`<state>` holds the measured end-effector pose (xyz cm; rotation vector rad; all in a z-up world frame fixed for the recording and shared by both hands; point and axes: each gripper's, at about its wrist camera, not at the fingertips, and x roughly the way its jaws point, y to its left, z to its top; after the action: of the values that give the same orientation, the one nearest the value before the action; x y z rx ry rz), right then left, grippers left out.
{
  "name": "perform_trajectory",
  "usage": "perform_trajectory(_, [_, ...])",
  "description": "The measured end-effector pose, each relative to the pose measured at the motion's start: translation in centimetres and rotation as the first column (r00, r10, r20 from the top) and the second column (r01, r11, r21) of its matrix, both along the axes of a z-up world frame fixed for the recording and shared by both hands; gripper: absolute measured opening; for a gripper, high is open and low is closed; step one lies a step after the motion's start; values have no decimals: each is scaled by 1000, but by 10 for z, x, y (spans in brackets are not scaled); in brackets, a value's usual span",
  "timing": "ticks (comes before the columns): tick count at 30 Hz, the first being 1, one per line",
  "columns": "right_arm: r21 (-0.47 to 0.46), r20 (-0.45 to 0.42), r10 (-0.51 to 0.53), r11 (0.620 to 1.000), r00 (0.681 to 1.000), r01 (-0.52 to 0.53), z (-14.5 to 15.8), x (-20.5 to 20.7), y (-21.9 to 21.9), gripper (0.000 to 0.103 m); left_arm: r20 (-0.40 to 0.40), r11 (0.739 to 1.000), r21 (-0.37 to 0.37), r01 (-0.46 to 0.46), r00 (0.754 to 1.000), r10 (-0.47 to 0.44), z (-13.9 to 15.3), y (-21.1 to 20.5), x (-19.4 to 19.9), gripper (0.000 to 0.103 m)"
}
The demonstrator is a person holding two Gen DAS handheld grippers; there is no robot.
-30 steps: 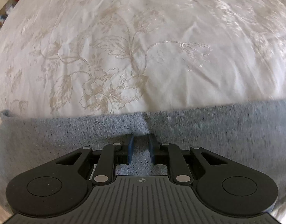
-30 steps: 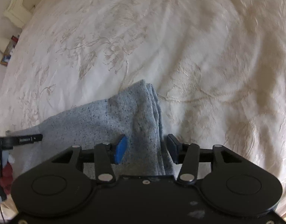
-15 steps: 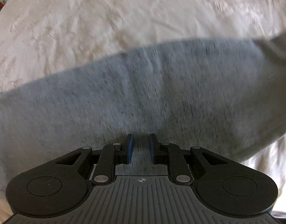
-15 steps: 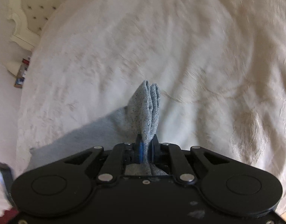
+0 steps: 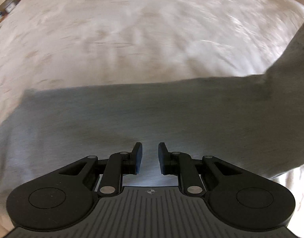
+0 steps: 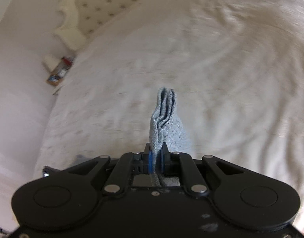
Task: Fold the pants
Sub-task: 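Lift the hem with the right gripper and fold it toward the waistband, then lay the folded hem on the pants and open the right gripper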
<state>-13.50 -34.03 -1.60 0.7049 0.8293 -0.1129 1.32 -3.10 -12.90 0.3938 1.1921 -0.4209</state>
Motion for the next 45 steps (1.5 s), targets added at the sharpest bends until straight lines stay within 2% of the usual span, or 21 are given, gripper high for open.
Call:
perform_trajectory(3, [13,34,67,998,997,-68,11,26,54,10,12,999,6,-33,999,33,4,40,11,17])
perform_trajectory(7, [14,23,159,987,987,-159,2,56,124,10,31,997,20,-74,997,73,12,87,22,17])
perform_trajectory(12, [35,-38,237,971,971,-236,-36,90,207,10,34,991,23,-130,991,129,17,141,32,17])
perform_trajectory(16, [-10,-121,278,959,953,-282,-74,110,257,10,35,990,30,-140,990,139,18,169,35,17])
perform_trajectory(21, [-60,-198,268,957,943,-285,-108,120,290,11,46,991,29,-128,991,126,22,189,40,17])
perform_trajectory(22, [-66,-204,269,955,941,-288,-110,120,293,12,49,992,27,-124,991,123,20,188,41,17])
perform_trajectory(24, [-57,-195,281,953,940,-297,-115,121,298,23,52,994,19,-112,992,111,20,189,44,17])
perform_trajectory(26, [-29,-160,292,953,943,-300,-114,121,301,45,62,996,11,-91,994,91,24,187,46,17])
perform_trajectory(27, [-14,-140,296,954,945,-300,-112,120,302,47,70,996,7,-83,994,83,25,186,46,17])
perform_trajectory(30, [-28,-117,285,957,951,-290,-101,114,300,45,87,998,-18,-63,994,64,33,177,50,17])
perform_trajectory(33, [-42,-116,234,970,965,-240,-93,103,278,41,97,999,-33,-24,995,27,36,159,49,17])
perform_trajectory(34, [-51,-125,212,974,969,-219,-93,103,268,33,95,999,-35,-6,995,9,35,151,47,17])
perform_trajectory(35, [-66,-137,186,978,973,-196,-96,102,257,21,90,999,-37,8,996,-5,33,144,46,17])
perform_trajectory(37, [-98,-171,126,985,977,-144,-99,96,231,12,73,998,-47,36,997,-32,28,125,40,17])
perform_trajectory(42, [-126,-245,23,991,969,-55,-119,101,169,12,8,998,-17,63,998,-63,0,91,28,17])
perform_trajectory(45, [-131,-295,11,990,956,-52,-137,109,141,12,-19,996,52,71,997,-70,-23,79,22,17])
